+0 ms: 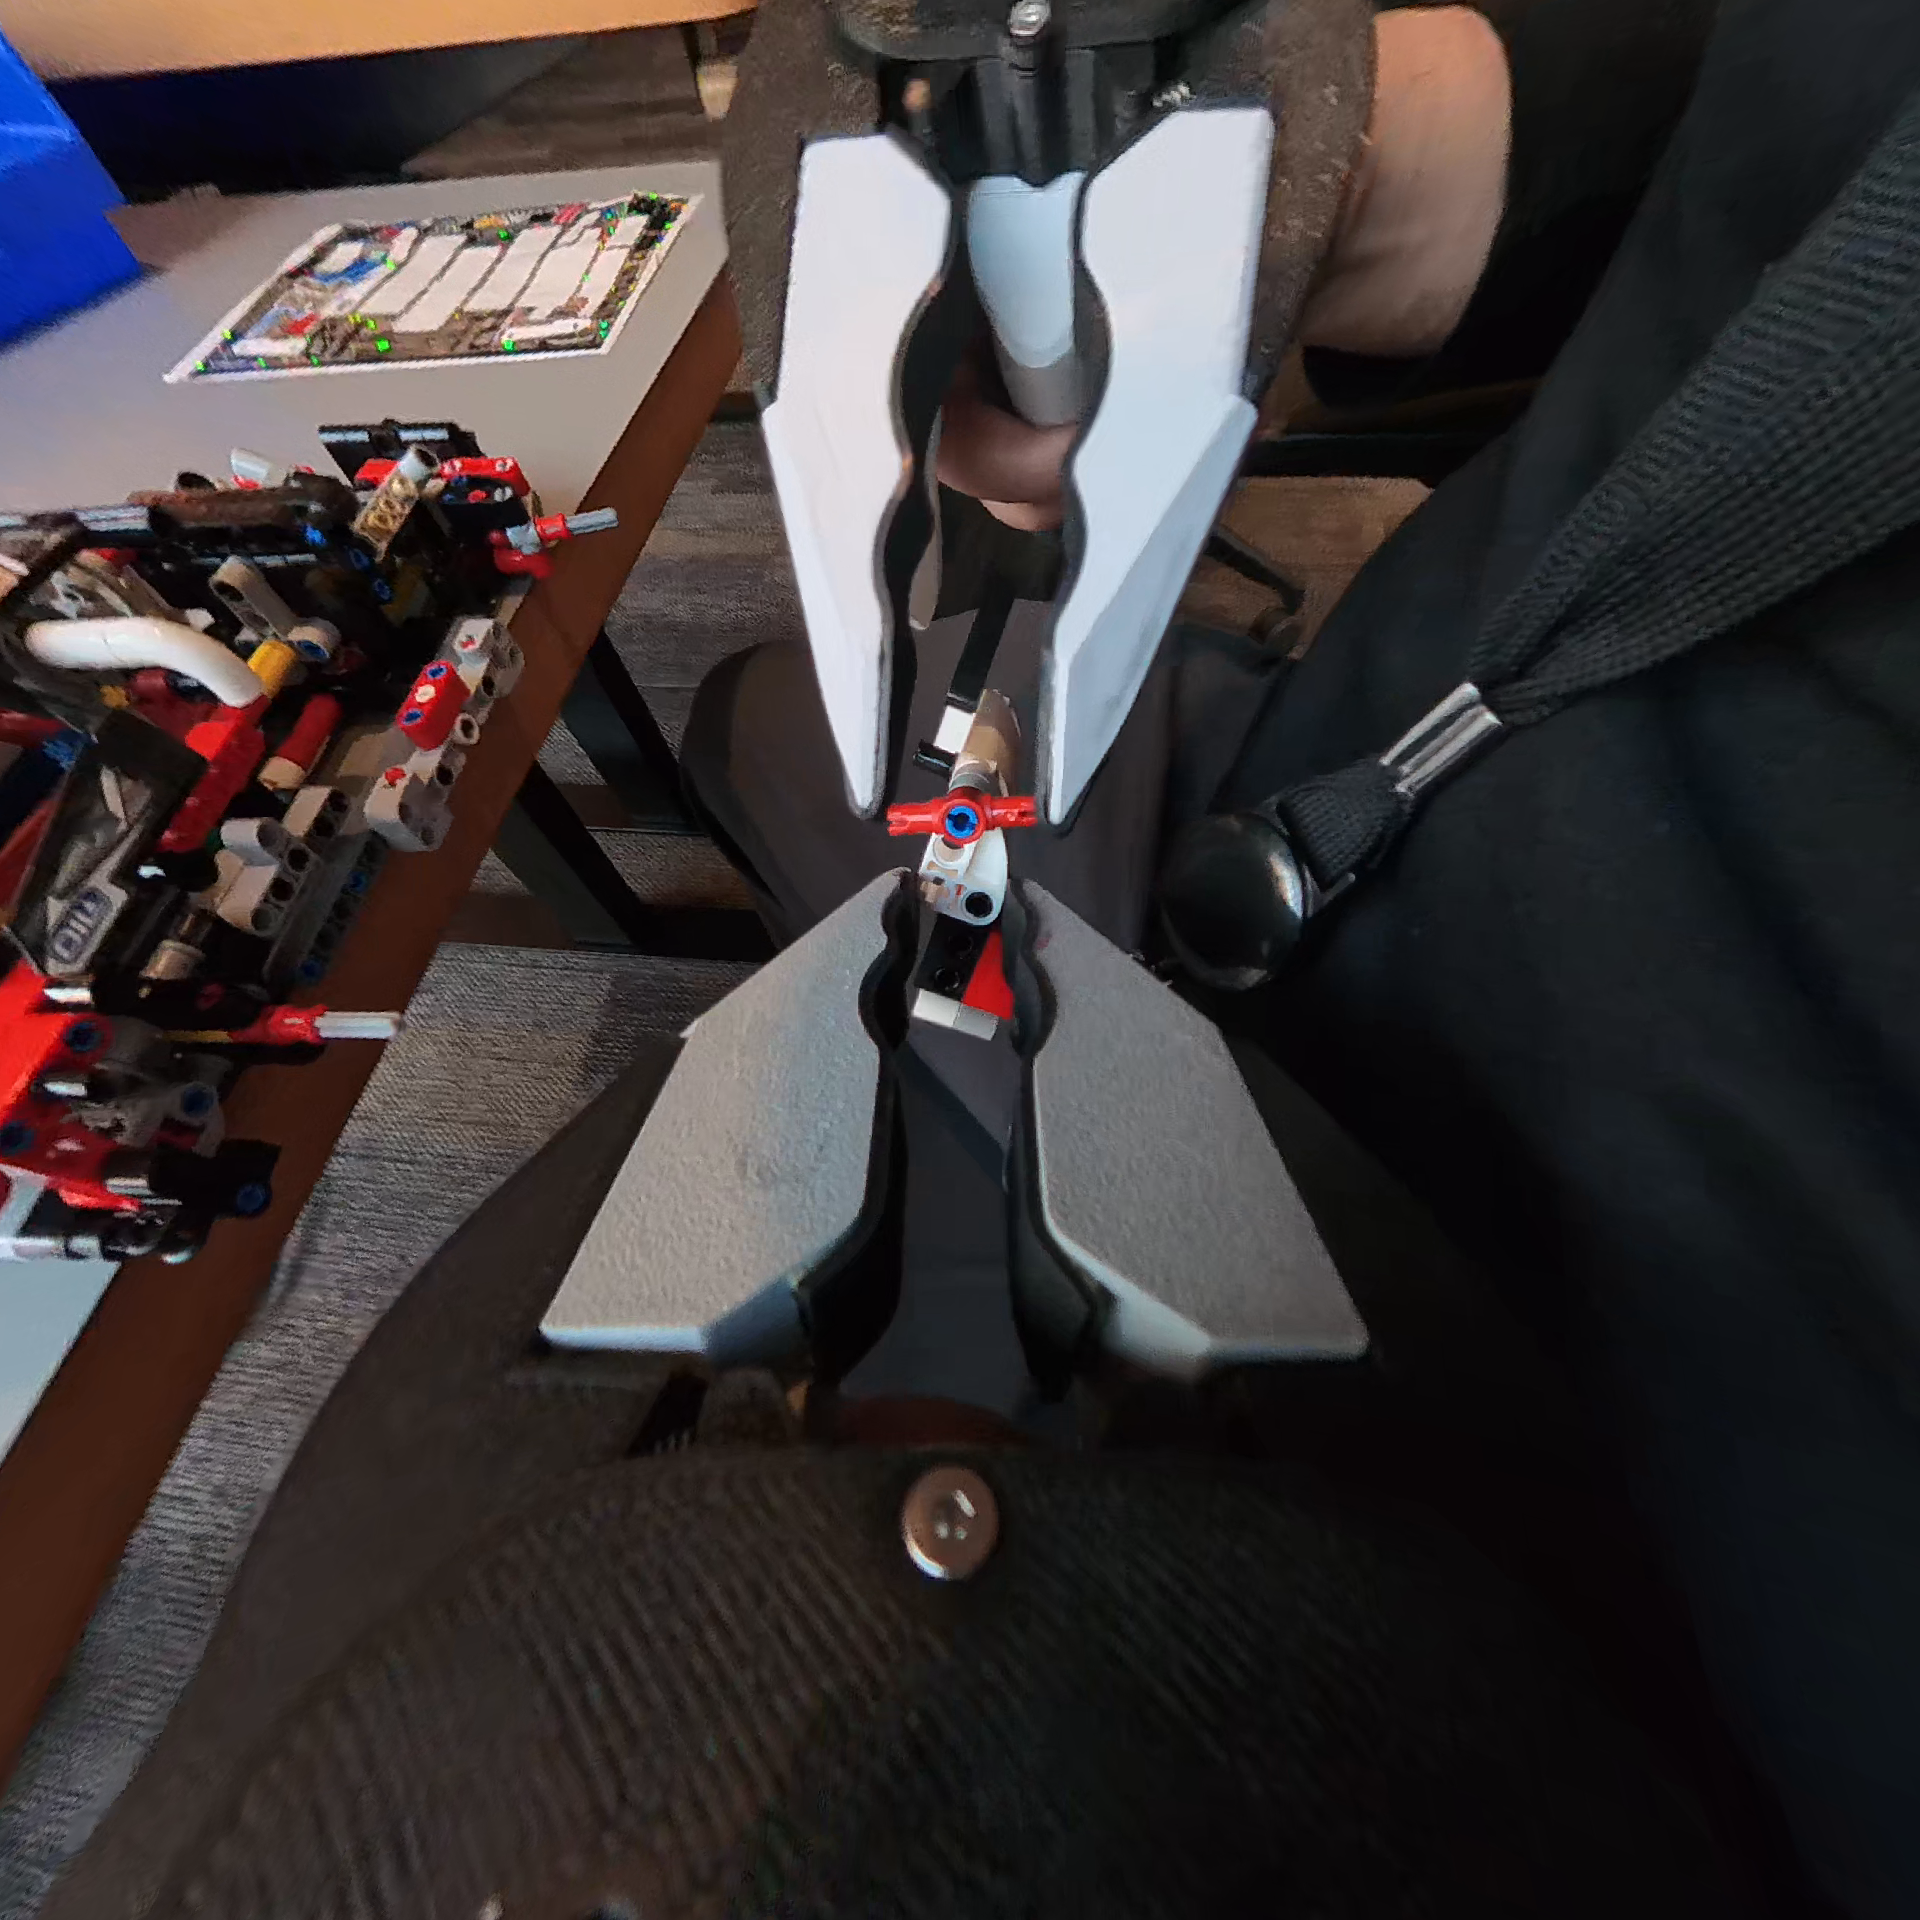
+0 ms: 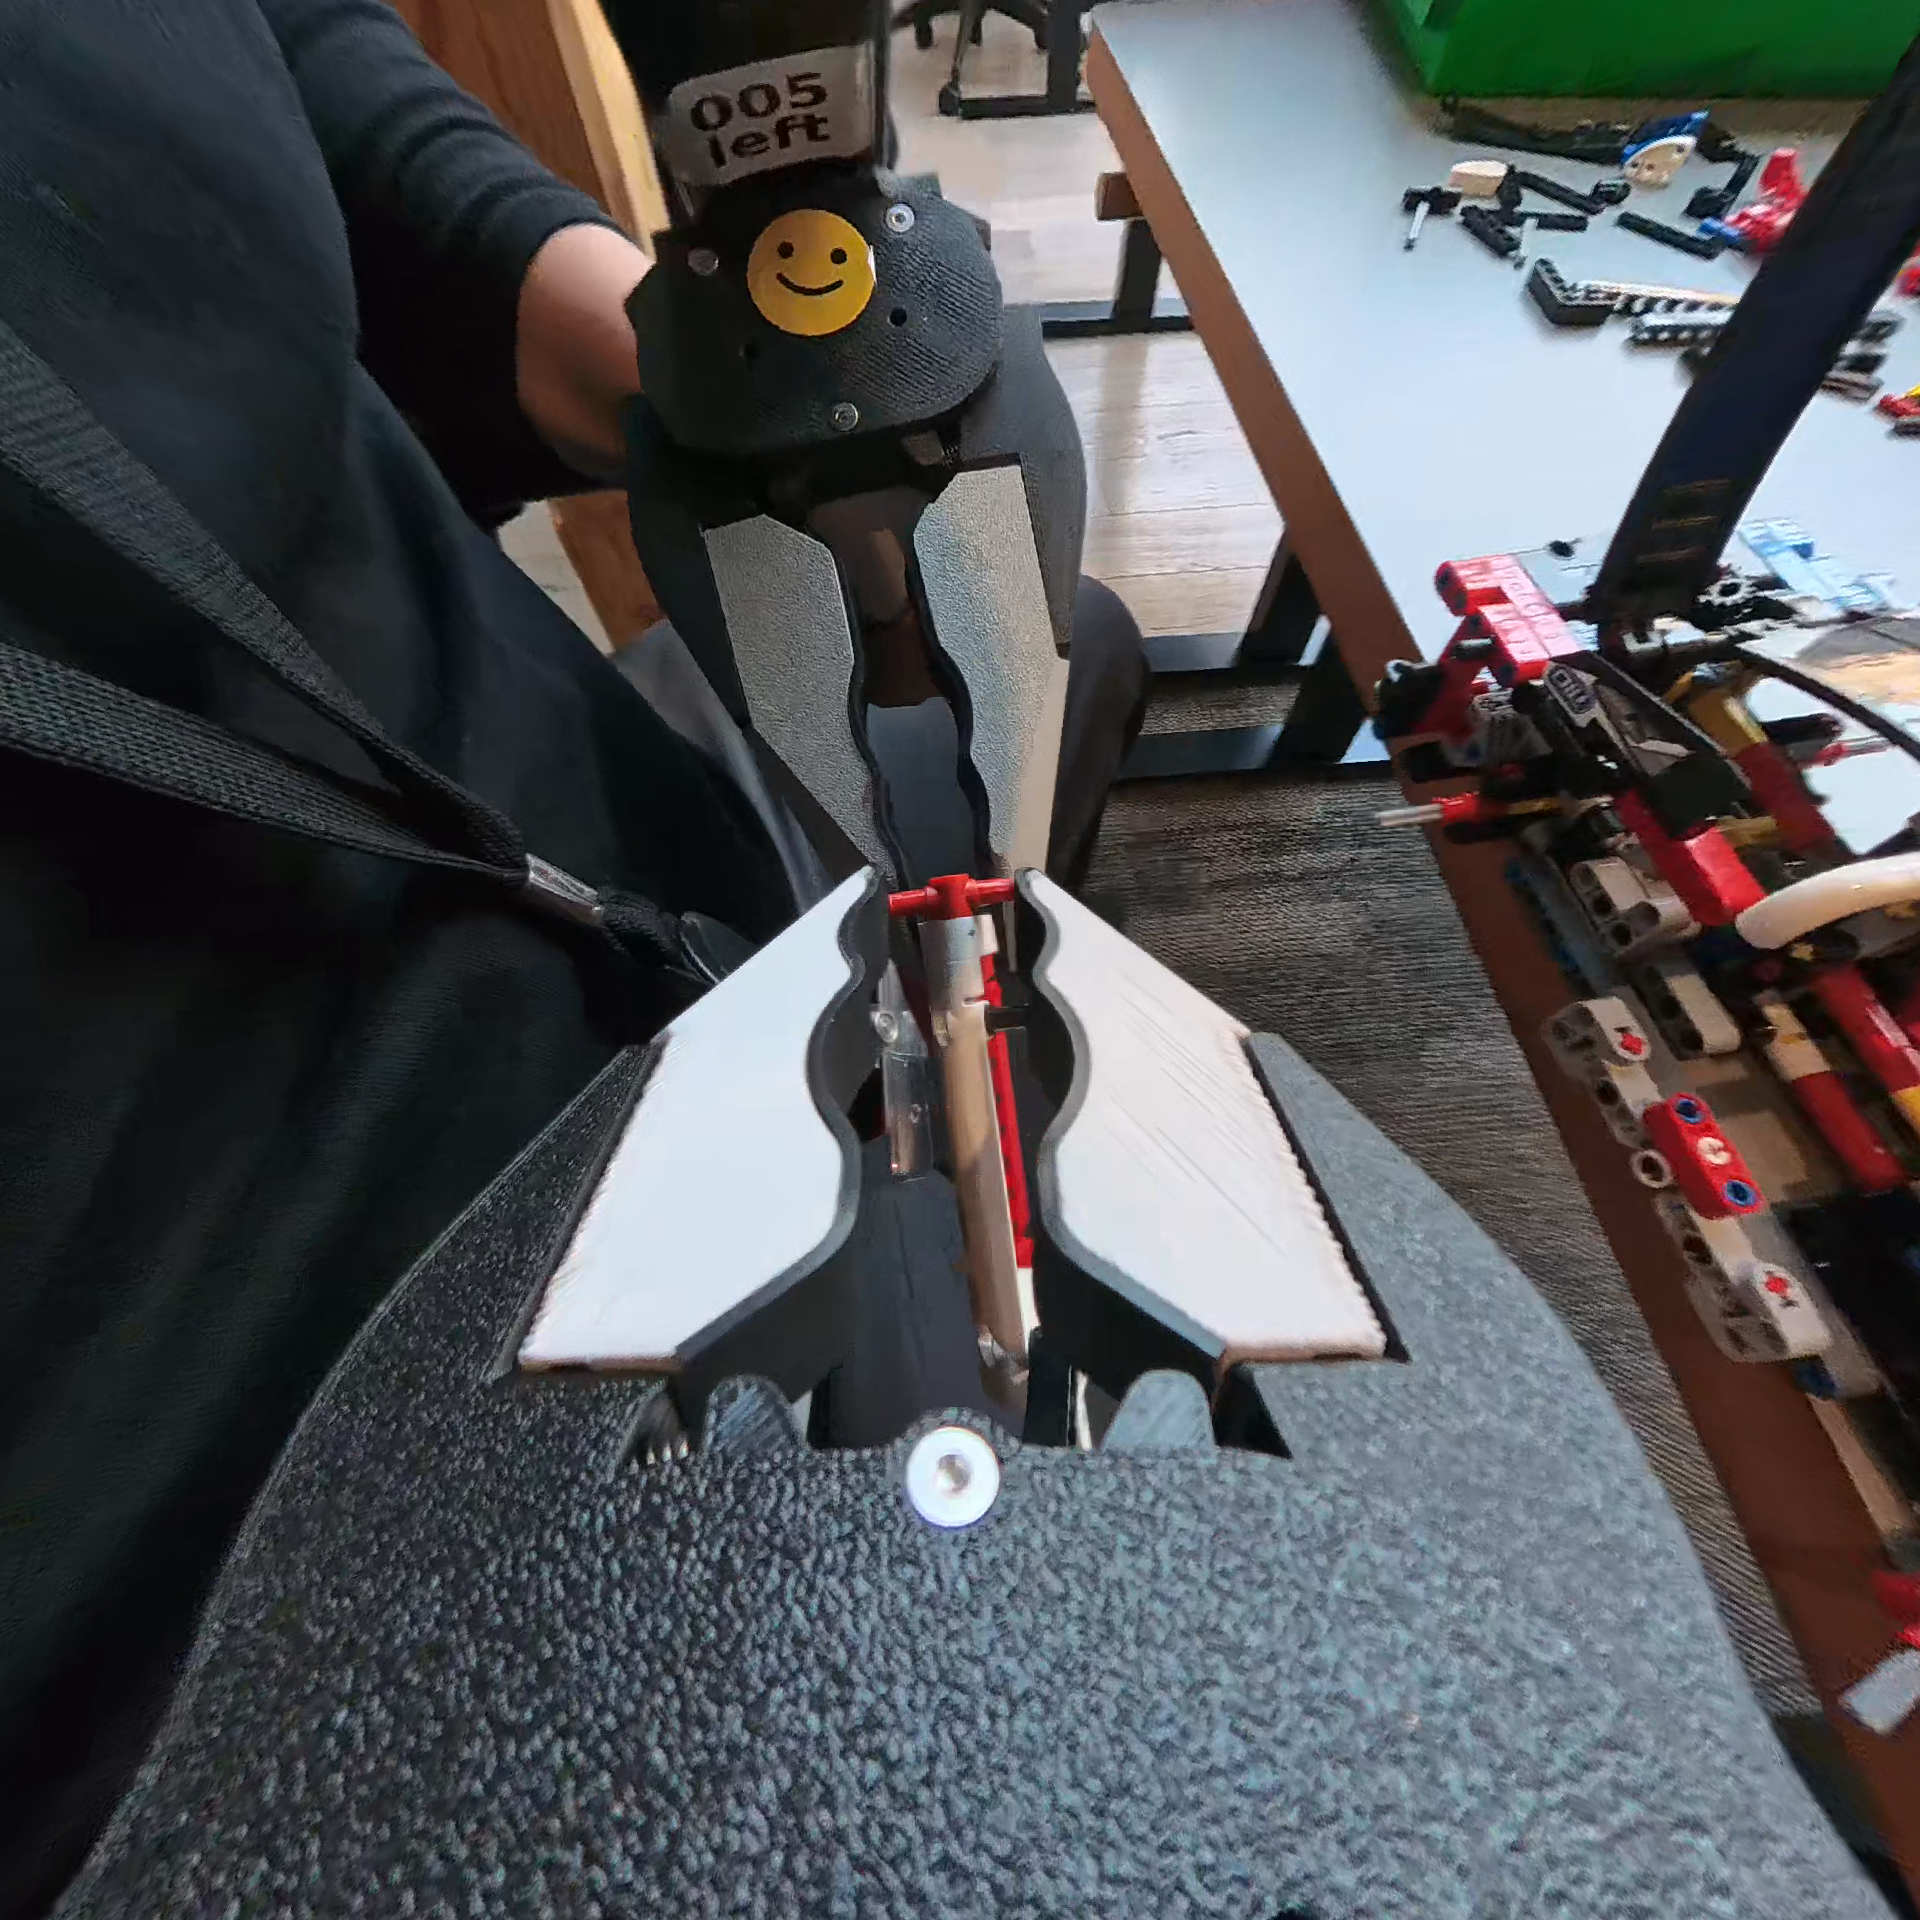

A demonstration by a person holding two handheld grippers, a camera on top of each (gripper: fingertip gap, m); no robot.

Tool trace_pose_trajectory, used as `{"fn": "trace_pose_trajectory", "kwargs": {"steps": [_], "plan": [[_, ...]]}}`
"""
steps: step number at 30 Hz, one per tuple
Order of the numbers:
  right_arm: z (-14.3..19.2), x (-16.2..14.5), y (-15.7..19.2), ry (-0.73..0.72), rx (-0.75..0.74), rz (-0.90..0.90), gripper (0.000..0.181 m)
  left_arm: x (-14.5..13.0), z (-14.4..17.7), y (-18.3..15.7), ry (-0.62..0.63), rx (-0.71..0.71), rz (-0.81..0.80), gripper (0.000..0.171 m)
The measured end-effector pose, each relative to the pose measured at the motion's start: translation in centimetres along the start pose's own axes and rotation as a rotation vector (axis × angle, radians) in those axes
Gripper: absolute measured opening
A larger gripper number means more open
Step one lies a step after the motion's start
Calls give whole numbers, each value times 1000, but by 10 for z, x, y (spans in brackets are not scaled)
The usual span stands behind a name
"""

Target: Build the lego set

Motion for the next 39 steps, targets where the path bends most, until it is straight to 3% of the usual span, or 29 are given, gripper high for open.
{"fn": "trace_pose_trajectory", "kwargs": {"steps": [7,11,15,21,24,26,28,30,34,39], "plan": [[-7,-5,-11,56,-208,182,22,-8,-3,10,-7,18,159,13],[-2,-6,-14,41,-190,132,27,-7,-1,12,-55,-10,193,13],[20,-12,-30,30,-128,-28,33,1,7,15,-149,-50,191,13],[30,1,-31,-33,-69,-103,11,18,20,21,-289,-88,104,13],[26,2,-36,-28,-112,-87,14,19,21,27,-273,-40,2,14],[26,4,-39,-30,-162,-41,25,13,19,35,-219,6,1,13],[25,0,-42,13,-210,22,24,9,14,38,-195,-11,106,14],[21,-7,-45,72,-262,96,28,9,9,35,-229,-103,311,14],[13,-17,-46,172,-371,313,38,5,6,43,-287,-146,647,13],[-1,-35,-46,267,-448,440,45,-3,4,46,-295,-153,796,14]]}}
Point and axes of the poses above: each gripper's, where its closed fingertips meet, z back along the fingers, x out of its top, y = z × x across the jaws, the point moved 1 cm from there along z, back along the fingers, and after that the axes turned 7 degrees about -x, right-handed, at the moved point
